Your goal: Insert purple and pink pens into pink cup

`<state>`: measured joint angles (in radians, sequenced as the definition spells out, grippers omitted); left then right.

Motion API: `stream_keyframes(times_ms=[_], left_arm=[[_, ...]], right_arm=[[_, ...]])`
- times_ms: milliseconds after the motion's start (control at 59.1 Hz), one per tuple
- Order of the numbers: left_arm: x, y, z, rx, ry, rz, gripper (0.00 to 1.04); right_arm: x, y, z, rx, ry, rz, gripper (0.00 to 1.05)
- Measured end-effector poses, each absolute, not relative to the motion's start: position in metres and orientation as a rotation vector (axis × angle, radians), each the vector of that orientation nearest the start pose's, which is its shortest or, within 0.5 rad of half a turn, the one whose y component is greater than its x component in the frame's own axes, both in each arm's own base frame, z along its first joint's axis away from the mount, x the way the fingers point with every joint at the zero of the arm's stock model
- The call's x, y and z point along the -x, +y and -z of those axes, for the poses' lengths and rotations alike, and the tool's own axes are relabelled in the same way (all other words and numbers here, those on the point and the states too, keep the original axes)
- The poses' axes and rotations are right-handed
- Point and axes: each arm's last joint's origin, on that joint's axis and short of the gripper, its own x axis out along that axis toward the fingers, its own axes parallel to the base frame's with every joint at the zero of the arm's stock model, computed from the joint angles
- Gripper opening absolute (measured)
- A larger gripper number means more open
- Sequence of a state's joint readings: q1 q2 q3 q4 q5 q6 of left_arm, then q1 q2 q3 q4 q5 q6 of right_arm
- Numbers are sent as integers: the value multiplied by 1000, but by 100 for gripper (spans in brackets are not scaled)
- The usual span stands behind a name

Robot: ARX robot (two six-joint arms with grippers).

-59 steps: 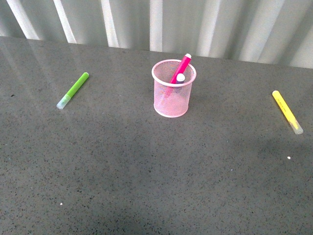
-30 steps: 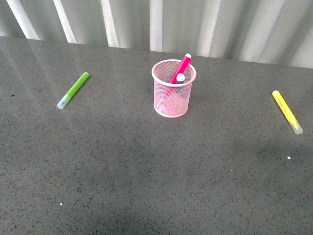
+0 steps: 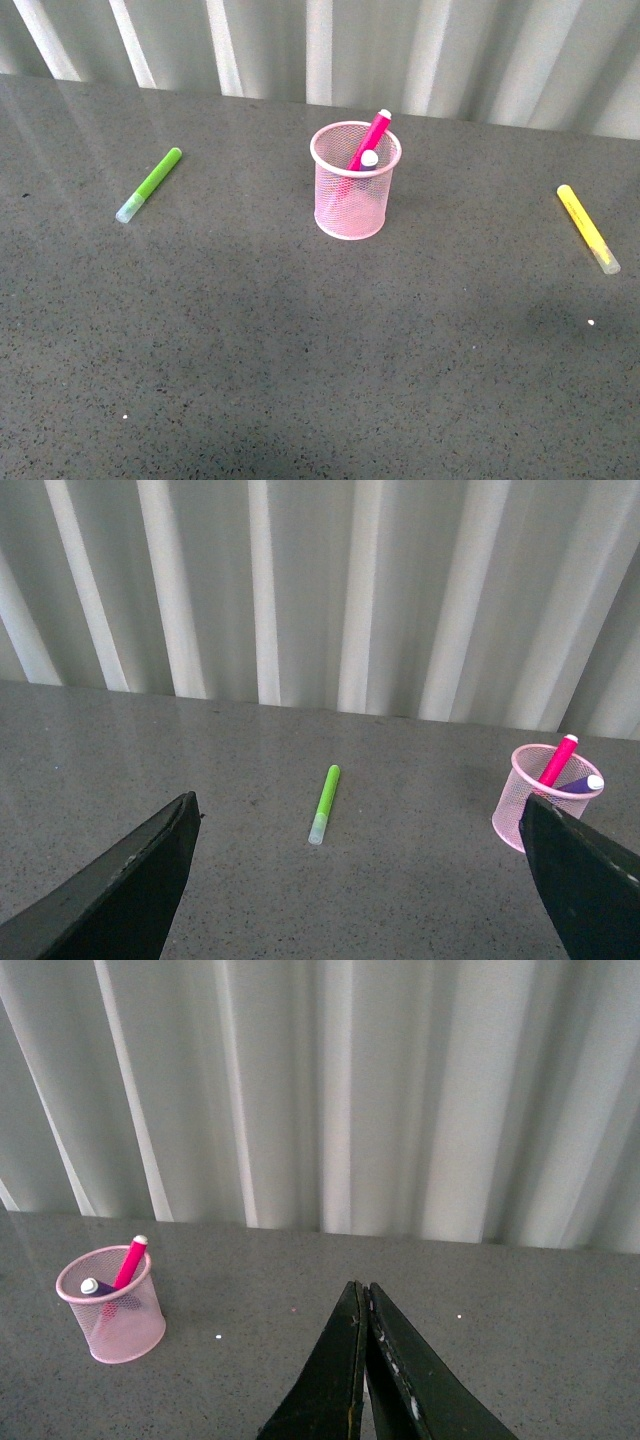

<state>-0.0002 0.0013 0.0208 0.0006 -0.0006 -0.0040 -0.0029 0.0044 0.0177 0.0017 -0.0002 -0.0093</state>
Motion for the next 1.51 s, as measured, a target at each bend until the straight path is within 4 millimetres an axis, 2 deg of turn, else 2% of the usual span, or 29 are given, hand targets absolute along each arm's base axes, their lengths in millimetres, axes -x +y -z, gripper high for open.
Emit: stream_keyframes(times_ms=[406,525,575,863,948,1015,1506], left_arm=[[-96,0,-171,4,-20,0,98],[-96,0,-171,4,-20,0,98],[-96,0,-171,4,-20,0,98],[-96,0,-171,4,-20,0,98],[-96,0,-171,4,-20,0,98],[-96,0,-171,4,-20,0,98],[-96,0,-171,4,-20,0,98]], right_arm=[[-97,0,-169,10,-15,3,6],[-97,0,-169,9,-15,3,25],[-97,0,-169,9,-15,3,37],[-97,0,-169,9,-15,3,88],[-97,0,-169,6,-15,3,100],[-97,0,-169,6,-15,3,97],[-97,0,-169,3,-15,3,98]])
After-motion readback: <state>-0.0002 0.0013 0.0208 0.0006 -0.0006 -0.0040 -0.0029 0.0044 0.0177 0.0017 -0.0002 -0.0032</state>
